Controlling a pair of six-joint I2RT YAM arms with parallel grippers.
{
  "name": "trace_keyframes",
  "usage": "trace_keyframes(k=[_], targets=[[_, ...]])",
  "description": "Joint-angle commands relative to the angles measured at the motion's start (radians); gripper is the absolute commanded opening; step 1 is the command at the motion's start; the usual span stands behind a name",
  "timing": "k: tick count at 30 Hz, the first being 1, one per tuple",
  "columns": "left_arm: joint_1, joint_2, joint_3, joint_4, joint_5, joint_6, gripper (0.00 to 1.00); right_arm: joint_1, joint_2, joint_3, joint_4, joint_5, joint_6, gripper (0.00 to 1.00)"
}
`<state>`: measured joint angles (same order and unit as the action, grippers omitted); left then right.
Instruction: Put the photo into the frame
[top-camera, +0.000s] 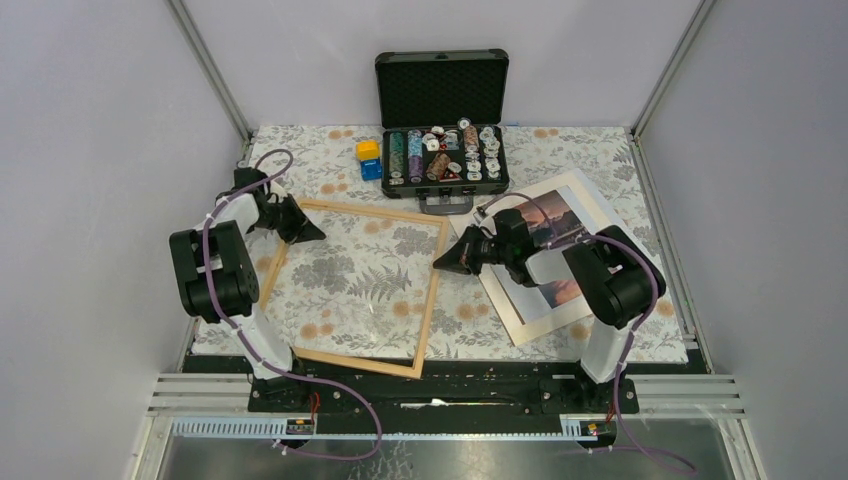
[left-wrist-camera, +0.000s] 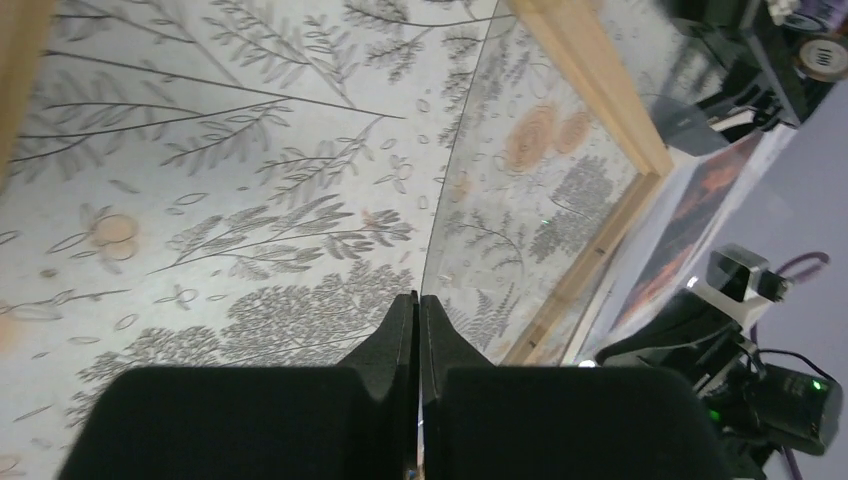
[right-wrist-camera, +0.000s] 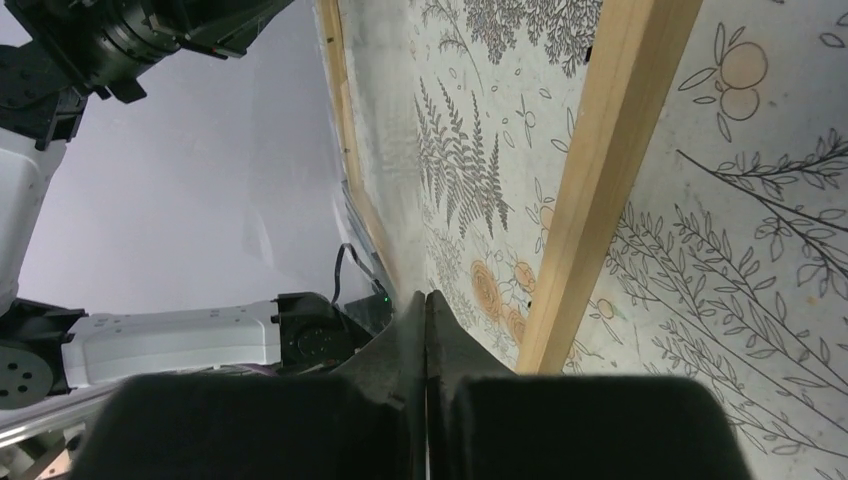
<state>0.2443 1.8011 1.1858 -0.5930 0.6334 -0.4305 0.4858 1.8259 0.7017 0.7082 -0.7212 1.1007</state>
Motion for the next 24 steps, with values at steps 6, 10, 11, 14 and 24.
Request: trace_keyframes(k=[6,10,11,14,24], targets=[[0.034,-0.054,0.091,-0.11,-0.261,0.077,0.0,0.126,0.06,0.056,0.135,0.135,0.101,0.0],[0.044,-0.096,0.074,-0.114,-0.355,0.086,0.0,0.163,0.096,0.071,0.152,0.178,0.107,0.0],[0.045,-0.106,0.065,-0.114,-0.379,0.087,0.0,0.167,0.106,0.076,0.152,0.182,0.108,0.0],[0.046,-0.144,0.034,-0.109,-0.446,0.087,0.0,0.171,0.127,0.091,0.155,0.184,0.107,0.0],[0.049,-0.122,-0.014,-0.052,-0.545,0.058,0.0,0.196,0.174,0.137,0.147,0.192,0.113,0.0]])
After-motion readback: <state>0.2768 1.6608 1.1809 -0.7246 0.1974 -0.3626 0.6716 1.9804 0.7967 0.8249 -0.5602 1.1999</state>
